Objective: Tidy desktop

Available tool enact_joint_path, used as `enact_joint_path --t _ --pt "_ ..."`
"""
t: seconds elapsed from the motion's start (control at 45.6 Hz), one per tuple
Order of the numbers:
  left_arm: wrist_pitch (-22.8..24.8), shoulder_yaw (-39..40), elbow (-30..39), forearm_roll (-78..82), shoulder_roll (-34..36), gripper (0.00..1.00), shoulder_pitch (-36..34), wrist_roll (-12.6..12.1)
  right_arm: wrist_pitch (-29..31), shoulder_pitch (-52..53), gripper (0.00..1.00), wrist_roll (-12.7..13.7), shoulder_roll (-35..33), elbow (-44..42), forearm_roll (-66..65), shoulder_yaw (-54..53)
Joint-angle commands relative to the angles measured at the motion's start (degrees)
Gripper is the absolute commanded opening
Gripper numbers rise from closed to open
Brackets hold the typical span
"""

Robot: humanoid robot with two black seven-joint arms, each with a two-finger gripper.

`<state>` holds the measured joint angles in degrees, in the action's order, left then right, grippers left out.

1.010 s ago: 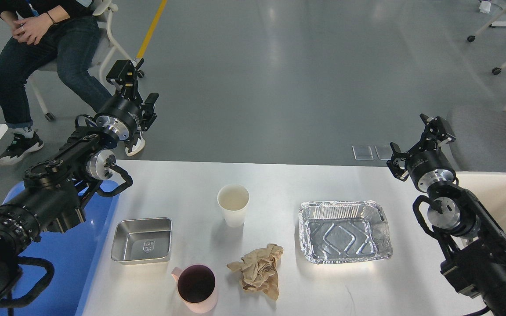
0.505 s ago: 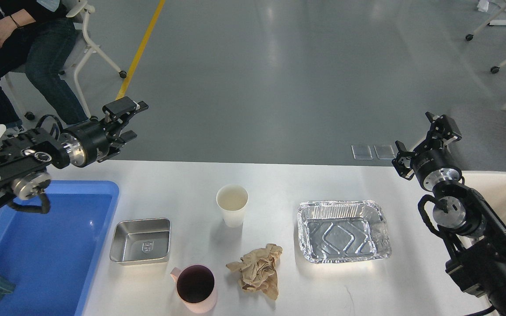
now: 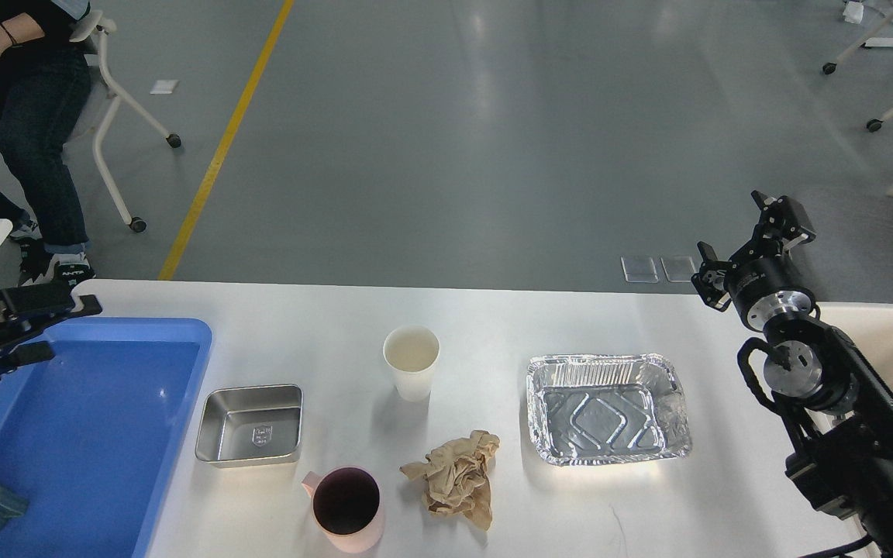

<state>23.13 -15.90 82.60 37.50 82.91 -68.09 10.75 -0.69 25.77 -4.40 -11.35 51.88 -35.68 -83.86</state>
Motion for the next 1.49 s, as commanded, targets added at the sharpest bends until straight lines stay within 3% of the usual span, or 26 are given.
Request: enact_joint_path --t 0.0,0.219,0.307,0.439,0.834,1.097,1.405,1.471 --pt "10.42 2.36 1.34 6.52 10.41 0.97 -3.63 0.23 -0.01 0.86 1.00 0.09 0.01 -0.02 0.00 0.01" --pt "27.21 12.71 1.43 12.76 23.51 0.97 -5.48 0.06 -0.19 2.09 1.00 0.18 0.01 -0.02 0.00 0.10" --pt "30.47 18.70 1.51 13.03 25.63 0.97 -5.92 0.50 -0.27 2.09 1.00 0.18 0.01 0.07 0.00 0.10" --pt "31.87 24.51 2.57 12.95 26.60 0.97 -6.71 0.67 -0.36 2.18 1.00 0.26 -0.16 0.07 0.00 0.01" --pt "31.87 25.04 3.45 12.95 25.55 0.97 -6.71 -0.73 -0.45 2.09 1.00 0.27 -2.01 0.15 0.09 0.01" --pt "31.87 24.95 3.27 13.12 17.64 0.97 -6.62 -3.98 -0.45 2.09 1.00 0.35 -2.36 0.15 0.09 0.01" --pt "31.87 24.07 2.83 13.30 -1.95 0.97 -5.83 -7.68 -0.28 2.09 1.00 0.26 -2.54 0.15 0.09 0.01" --pt "31.87 23.63 2.83 13.30 -5.30 0.97 -5.30 -9.43 -0.28 2.00 1.00 0.26 -3.06 0.07 0.09 0.01"
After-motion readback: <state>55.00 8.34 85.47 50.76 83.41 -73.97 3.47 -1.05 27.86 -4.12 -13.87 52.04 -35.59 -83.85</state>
